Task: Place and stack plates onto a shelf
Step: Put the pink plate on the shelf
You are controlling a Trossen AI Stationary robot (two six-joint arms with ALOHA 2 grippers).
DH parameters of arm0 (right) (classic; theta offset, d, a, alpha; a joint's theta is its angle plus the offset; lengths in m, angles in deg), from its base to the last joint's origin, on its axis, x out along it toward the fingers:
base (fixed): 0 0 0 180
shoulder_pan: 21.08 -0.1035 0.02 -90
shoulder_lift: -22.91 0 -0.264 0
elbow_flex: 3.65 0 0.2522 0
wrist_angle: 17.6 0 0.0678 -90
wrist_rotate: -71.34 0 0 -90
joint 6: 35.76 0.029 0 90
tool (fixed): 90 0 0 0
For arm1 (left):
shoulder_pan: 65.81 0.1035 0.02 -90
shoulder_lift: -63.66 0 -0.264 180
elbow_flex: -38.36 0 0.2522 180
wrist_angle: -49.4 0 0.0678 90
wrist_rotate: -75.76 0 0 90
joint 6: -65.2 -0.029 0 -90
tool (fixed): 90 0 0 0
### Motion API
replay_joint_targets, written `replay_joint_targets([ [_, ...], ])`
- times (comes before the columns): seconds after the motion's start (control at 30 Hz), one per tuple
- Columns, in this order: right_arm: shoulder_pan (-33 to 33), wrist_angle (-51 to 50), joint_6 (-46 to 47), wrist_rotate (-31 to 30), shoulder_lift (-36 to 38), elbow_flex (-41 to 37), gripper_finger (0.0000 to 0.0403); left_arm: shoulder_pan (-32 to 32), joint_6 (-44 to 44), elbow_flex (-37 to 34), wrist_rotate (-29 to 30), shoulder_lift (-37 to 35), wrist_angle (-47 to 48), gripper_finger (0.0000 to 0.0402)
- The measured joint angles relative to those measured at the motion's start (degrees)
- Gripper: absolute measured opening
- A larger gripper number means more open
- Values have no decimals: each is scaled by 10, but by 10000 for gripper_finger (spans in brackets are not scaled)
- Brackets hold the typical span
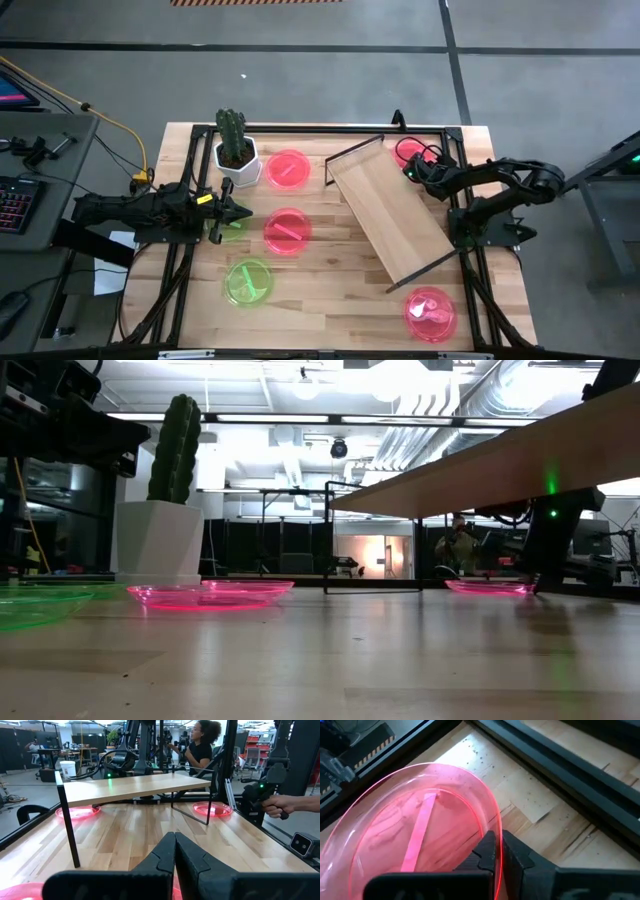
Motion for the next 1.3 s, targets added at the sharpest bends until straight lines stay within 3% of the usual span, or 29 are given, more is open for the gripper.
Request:
replay_joint_targets([
  [1.3,2,-2,-96,-36,285,-1,0,0,0,0,0,0,0,0],
])
